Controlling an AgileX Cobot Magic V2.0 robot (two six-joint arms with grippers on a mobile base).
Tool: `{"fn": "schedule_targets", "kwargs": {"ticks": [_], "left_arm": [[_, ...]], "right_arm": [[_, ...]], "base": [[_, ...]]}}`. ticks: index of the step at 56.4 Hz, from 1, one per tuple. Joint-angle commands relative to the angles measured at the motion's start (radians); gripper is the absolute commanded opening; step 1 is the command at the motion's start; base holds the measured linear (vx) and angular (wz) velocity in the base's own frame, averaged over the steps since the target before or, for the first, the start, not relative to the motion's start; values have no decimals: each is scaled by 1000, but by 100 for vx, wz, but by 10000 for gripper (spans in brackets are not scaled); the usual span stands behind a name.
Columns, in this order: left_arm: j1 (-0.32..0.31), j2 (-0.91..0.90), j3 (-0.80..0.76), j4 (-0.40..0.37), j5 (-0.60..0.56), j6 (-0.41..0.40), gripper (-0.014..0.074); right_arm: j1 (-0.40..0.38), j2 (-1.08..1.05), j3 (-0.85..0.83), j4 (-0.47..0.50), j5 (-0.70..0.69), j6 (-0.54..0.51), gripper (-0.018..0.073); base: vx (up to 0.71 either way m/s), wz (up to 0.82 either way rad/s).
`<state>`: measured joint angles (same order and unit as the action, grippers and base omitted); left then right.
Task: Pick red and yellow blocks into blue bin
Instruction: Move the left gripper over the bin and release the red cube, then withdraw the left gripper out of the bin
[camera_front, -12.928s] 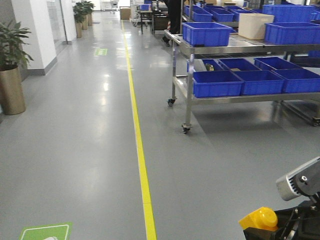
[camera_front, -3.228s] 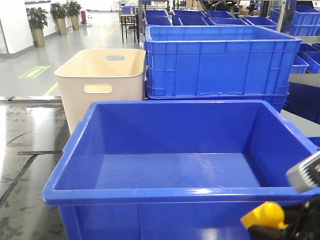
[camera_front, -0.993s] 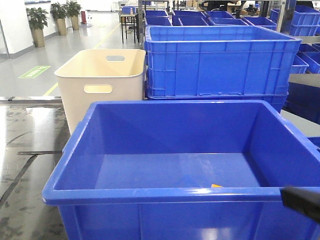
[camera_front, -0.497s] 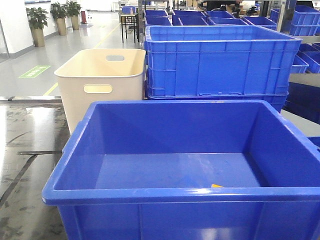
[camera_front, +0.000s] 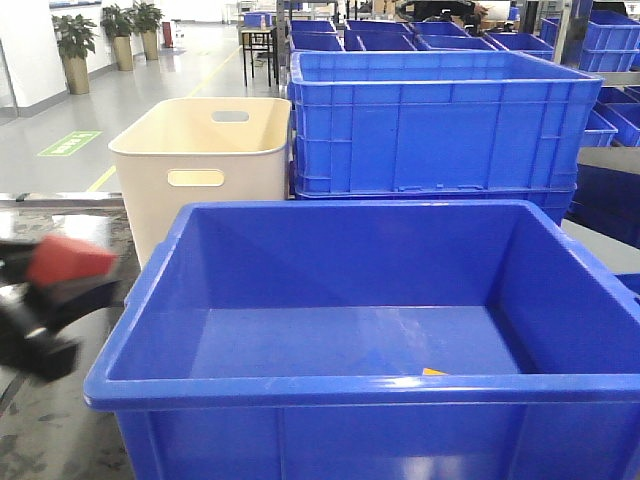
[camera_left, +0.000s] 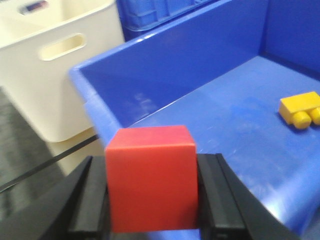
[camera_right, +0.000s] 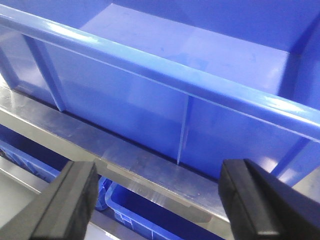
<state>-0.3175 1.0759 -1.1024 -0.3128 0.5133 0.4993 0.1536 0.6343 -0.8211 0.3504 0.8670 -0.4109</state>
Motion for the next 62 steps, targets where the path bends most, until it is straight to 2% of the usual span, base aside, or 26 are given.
{"fn": "schedule_targets", "kwargs": {"ticks": [1, 5, 9, 16, 21, 30, 39, 54, 58, 62], "left_arm": [[-5, 98, -109, -114, -76, 66, 290], [-22, 187, -175, -159, -65, 120, 290], [-46, 281, -232, -172, -51, 169, 290], [-76, 415, -328, -170, -16, 184, 304], [-84, 501, -406, -169, 63, 181, 367], [-92, 592, -503, -172, 166, 171, 535], [-92, 604, -533, -172, 186, 150, 654], [-92, 516, -539, -149, 224, 140, 659], [-92, 456, -539, -106, 249, 87, 657], [-92, 396, -539, -44, 291, -12, 652]], "right_arm": [[-3, 0, -25, 21, -65, -5, 544], [-3, 0, -25, 21, -65, -5, 544], [-3, 0, -25, 21, -65, -5, 544], [-3, 0, -25, 21, -65, -5, 544], [-3, 0, -25, 21, -65, -5, 544], [-3, 0, -25, 21, -65, -5, 544], [-3, 0, -25, 21, -65, -5, 544], [-3, 0, -25, 21, -64, -5, 544], [-3, 0, -25, 21, -64, -5, 544], [-3, 0, -25, 21, -64, -5, 544]], "base": [[0, 0], [0, 0], [0, 0], [0, 0], [0, 0], [0, 0], [0, 0], [0, 0], [0, 0], [0, 0]]}}
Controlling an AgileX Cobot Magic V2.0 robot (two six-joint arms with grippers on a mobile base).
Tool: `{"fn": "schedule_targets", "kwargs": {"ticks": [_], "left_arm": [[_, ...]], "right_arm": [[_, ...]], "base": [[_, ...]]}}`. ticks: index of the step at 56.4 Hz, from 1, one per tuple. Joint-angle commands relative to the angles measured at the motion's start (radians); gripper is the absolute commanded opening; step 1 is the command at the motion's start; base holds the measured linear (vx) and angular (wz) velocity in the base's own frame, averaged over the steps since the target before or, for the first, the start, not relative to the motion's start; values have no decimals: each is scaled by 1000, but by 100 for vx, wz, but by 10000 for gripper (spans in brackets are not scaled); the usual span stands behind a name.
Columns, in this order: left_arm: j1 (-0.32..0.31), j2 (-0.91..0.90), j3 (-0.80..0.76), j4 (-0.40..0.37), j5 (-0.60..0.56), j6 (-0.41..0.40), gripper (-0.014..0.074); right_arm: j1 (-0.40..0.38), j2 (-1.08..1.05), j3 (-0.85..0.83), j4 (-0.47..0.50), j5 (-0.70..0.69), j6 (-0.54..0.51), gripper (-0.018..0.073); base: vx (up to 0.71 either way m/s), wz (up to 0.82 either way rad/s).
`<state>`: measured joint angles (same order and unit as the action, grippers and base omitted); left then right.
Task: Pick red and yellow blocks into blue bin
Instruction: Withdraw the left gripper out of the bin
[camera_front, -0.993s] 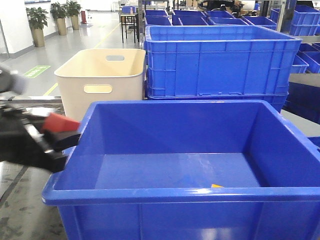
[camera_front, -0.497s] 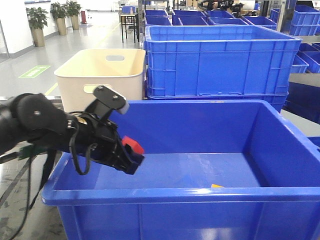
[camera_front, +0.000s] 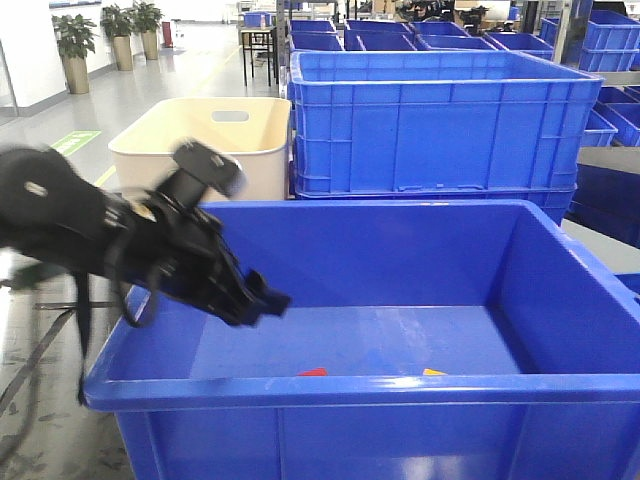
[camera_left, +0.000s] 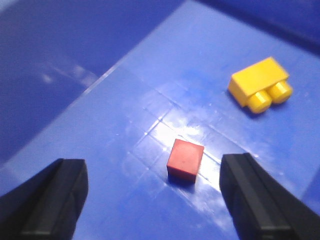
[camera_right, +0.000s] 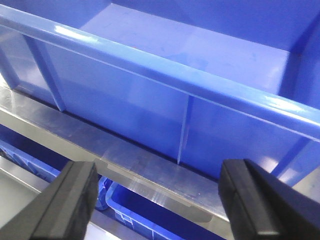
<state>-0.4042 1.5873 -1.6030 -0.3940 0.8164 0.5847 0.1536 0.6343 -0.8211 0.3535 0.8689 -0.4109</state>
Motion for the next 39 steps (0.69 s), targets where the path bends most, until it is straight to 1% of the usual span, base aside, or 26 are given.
{"fn": "schedule_targets", "kwargs": {"ticks": [1, 7, 9, 14, 19, 22, 31, 32, 39], "left_arm": [[-5, -127, -39, 52, -3, -133, 651], [-5, -213, -39, 156, 104, -320, 642], [-5, -241, -35, 195, 161, -388, 640], [-5, -306, 13, 260, 224, -480, 637], [-5, -374, 105, 304, 227, -522, 630], [-5, -430, 187, 320, 215, -544, 627], [-5, -565, 397, 329, 167, -573, 624], [-5, -609, 463, 329, 147, -585, 622], [-5, -703, 618, 331, 96, -610, 616]], "right_arm": [[-3, 0, -25, 18, -66, -5, 544], [-3, 0, -25, 18, -66, -5, 544], [-3, 0, -25, 18, -66, -5, 544], [-3, 0, -25, 18, -66, -5, 544], [-3, 0, -25, 18, -66, -5, 544], [-3, 0, -25, 18, -66, -5, 544], [-3, 0, -25, 18, -66, -5, 544], [-3, 0, -25, 18, -66, -5, 544], [-3, 0, -25, 18, -66, -5, 544]], "base": [[0, 0], [0, 0], [0, 0], [0, 0], [0, 0], [0, 0], [0, 0], [0, 0], [0, 0]]}}
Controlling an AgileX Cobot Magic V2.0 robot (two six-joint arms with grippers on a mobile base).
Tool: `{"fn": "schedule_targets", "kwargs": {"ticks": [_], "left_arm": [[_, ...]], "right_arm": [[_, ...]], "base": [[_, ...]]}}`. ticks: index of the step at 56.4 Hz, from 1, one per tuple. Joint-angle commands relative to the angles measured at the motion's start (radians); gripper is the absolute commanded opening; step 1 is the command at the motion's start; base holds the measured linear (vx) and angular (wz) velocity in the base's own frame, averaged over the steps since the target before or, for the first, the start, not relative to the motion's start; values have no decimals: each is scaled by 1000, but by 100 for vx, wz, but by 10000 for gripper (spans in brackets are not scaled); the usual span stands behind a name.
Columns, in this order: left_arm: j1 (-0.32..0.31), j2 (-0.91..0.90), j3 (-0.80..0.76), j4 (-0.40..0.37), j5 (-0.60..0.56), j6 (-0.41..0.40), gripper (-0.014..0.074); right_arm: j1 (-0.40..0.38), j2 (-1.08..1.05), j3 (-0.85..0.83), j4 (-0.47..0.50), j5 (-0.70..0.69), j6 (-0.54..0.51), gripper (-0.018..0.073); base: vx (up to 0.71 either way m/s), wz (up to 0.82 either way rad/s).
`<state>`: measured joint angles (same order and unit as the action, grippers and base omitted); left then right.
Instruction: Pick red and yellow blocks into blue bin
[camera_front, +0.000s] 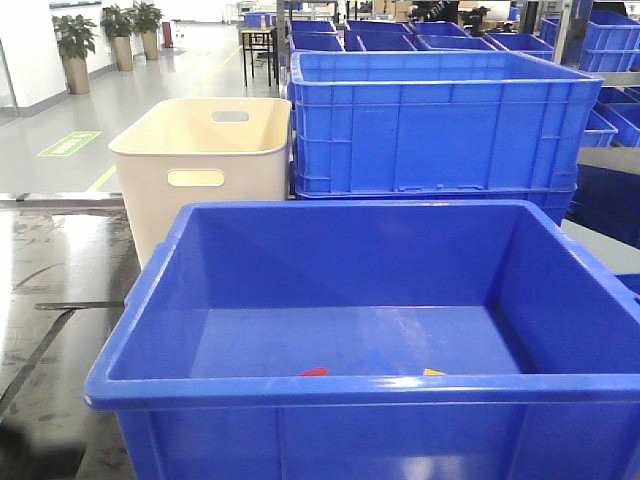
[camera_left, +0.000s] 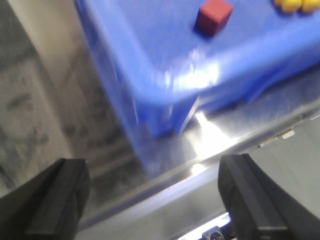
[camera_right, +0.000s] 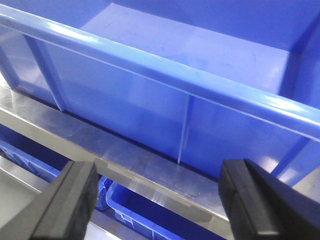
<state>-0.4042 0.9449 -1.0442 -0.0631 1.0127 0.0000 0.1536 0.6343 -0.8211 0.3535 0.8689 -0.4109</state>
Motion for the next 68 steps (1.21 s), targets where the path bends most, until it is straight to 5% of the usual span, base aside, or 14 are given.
{"fn": "schedule_targets", "kwargs": {"ticks": [1, 17, 37, 43, 51, 68], "left_arm": [[-5, -78, 84, 1, -108, -36, 613], [-5, -238, 312, 50, -229, -72, 585], [-5, -244, 338, 50, -255, -72, 527], [-5, -244, 338, 50, -255, -72, 509], [-5, -244, 338, 50, -265, -72, 475], [-5, -244, 338, 50, -323, -115, 178]], "right_arm": [[-3, 0, -25, 18, -66, -5, 544], [-3, 0, -25, 24, -68, -5, 544], [-3, 0, -25, 7, -36, -2, 542], [-3, 0, -25, -117, 20, 137, 515], [-3, 0, -25, -328, 96, 377, 435], [-3, 0, -25, -348, 140, 388, 83]], "base": [[0, 0], [0, 0], [0, 0], [0, 0], [0, 0], [0, 0]]}}
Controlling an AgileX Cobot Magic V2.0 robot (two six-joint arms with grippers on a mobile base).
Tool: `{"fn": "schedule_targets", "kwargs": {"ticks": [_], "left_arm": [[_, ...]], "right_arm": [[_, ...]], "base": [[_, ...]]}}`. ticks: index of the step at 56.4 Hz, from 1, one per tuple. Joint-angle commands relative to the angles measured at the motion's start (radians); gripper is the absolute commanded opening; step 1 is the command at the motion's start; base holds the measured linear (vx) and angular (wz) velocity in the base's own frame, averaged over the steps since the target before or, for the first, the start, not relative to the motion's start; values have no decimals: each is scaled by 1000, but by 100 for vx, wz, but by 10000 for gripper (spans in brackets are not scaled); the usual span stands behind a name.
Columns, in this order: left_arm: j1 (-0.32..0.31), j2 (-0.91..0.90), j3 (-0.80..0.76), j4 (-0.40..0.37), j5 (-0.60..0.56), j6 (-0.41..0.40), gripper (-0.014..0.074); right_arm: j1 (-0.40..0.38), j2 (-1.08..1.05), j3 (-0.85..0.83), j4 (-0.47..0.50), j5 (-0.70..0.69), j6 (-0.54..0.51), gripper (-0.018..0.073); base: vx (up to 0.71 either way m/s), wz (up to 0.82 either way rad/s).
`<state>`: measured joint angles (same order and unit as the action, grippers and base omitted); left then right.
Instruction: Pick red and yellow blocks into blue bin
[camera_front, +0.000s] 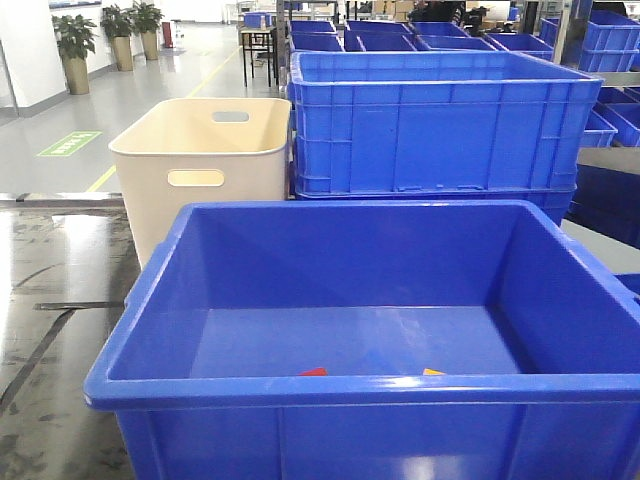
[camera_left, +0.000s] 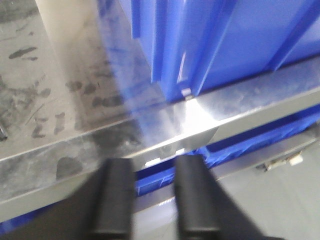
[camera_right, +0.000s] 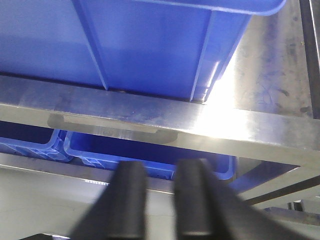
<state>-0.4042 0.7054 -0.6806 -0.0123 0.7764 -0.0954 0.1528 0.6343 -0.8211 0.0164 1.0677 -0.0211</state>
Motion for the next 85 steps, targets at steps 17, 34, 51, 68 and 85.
{"fn": "schedule_targets", "kwargs": {"ticks": [17, 34, 51, 68, 85], "left_arm": [[-5, -5, -25, -1, -85, -19, -9], [-5, -5, -25, -1, -86, -19, -8], [20, -54, -18, 49, -111, 26, -6], [241, -354, 278, 51, -506, 119, -6], [383, -625, 576, 50, -749, 111, -6]], "right_arm": [[-2, 0, -25, -6, -57, -2, -14], [-2, 0, -25, -6, -57, -2, -14], [-2, 0, -25, -5, -57, -2, -14], [-2, 0, -25, -5, -57, -2, -13], [-2, 0, -25, -5, -56, -2, -10]], "base": [[0, 0], [0, 0], [0, 0], [0, 0], [0, 0]]}}
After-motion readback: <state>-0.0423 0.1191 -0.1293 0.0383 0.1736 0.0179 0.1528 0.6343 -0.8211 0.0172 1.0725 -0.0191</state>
